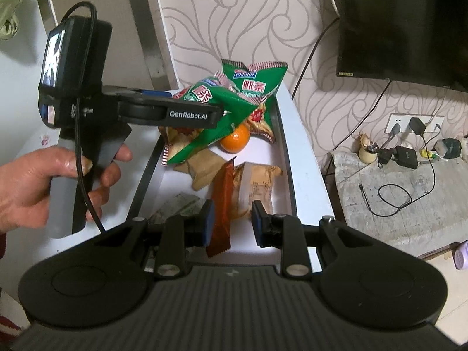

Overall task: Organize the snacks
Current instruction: 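Lower the green bag into the box while right tool lowers the red stick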

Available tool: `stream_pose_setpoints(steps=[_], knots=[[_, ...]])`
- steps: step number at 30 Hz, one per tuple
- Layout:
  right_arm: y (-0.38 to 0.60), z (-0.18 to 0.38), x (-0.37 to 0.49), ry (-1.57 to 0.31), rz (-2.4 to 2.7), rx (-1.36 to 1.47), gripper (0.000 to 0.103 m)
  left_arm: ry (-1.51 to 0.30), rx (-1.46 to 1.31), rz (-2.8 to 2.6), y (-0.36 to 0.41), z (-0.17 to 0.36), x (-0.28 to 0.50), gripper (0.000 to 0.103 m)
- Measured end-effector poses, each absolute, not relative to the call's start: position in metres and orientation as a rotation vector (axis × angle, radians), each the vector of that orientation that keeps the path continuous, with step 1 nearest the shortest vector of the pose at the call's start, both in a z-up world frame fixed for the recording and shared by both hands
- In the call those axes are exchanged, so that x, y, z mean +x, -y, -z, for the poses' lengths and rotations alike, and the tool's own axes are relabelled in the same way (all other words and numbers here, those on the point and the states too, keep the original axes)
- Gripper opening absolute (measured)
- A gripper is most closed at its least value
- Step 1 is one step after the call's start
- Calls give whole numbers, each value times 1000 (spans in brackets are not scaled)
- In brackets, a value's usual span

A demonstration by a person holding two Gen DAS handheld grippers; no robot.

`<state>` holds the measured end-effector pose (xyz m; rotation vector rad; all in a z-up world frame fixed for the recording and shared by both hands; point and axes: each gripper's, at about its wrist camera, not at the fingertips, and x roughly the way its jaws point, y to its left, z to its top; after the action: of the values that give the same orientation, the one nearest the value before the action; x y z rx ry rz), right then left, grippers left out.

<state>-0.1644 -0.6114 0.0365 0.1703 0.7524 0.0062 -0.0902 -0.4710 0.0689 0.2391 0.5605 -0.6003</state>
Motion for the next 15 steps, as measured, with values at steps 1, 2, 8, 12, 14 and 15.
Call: stream_pose_setpoints(steps=[1, 2, 8, 12, 14, 15], knots=[[611, -35, -165, -757, -8, 169, 31, -558, 241, 599, 470, -69, -93, 83], [611, -33, -163, -765, -10, 168, 31, -557, 239, 599, 469, -69, -95, 83], [606, -10, -147, -840, -35, 141, 31, -561, 221, 582, 457, -72, -99, 83], [600, -1, -135, -855, -70, 115, 24, -567, 217, 565, 449, -72, -98, 83], [599, 1, -127, -854, -63, 77, 23, -572, 217, 561, 447, -72, -97, 83], [599, 1, -122, -850, -58, 67, 22, -575, 219, 558, 447, -71, -96, 83]])
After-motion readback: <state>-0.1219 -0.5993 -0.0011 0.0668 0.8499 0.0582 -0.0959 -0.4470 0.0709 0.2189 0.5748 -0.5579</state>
